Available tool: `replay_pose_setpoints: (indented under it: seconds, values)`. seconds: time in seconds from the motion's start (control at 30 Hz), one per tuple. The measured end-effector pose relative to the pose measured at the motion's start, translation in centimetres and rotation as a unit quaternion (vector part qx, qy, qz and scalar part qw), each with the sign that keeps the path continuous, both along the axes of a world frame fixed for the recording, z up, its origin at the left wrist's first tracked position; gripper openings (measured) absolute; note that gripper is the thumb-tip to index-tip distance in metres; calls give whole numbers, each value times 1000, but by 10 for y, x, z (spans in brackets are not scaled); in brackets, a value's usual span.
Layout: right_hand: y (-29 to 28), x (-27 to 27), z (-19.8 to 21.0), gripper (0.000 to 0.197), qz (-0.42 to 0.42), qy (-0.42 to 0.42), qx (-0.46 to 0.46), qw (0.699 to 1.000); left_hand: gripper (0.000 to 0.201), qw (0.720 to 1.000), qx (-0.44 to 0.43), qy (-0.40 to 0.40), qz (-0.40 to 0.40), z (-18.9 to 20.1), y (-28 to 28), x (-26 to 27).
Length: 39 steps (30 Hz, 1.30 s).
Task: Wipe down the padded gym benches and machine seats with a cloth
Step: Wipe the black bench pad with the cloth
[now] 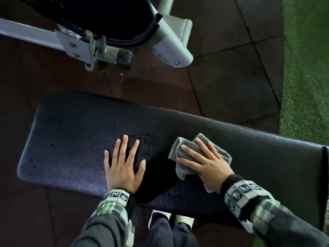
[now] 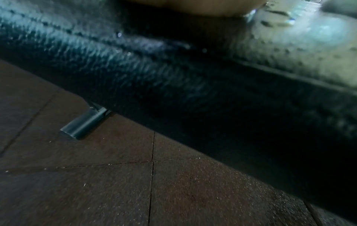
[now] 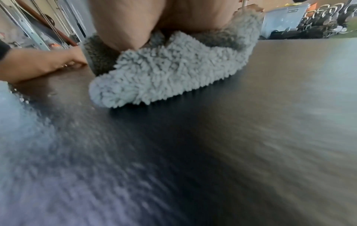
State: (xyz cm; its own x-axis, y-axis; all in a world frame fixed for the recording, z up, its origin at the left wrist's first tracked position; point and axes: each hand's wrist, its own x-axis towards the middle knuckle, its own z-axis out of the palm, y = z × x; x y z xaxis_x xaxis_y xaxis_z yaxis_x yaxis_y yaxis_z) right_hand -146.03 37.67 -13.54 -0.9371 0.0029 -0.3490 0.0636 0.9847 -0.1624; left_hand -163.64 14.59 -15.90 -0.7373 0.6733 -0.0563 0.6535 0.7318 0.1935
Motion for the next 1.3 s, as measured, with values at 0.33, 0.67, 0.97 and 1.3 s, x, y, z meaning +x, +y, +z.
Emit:
replay_pose_setpoints:
  seconds: [0.33, 0.67, 0.97, 1.3]
  values:
    - [27, -30, 7, 61, -188, -13, -14, 982, 62, 998, -9, -54, -30, 2, -9, -6]
    - [-83, 14, -3, 62, 36, 44, -33, 998, 57, 999, -26, -21, -8, 3, -56, 4]
    - [-37, 90, 3, 111, 9, -26, 14, 1000, 56, 1000, -16, -7, -1, -2, -54, 6]
    - [-81, 6, 15, 54, -104, 56, -41, 992, 57, 1000, -14, -15, -1, -4, -56, 5]
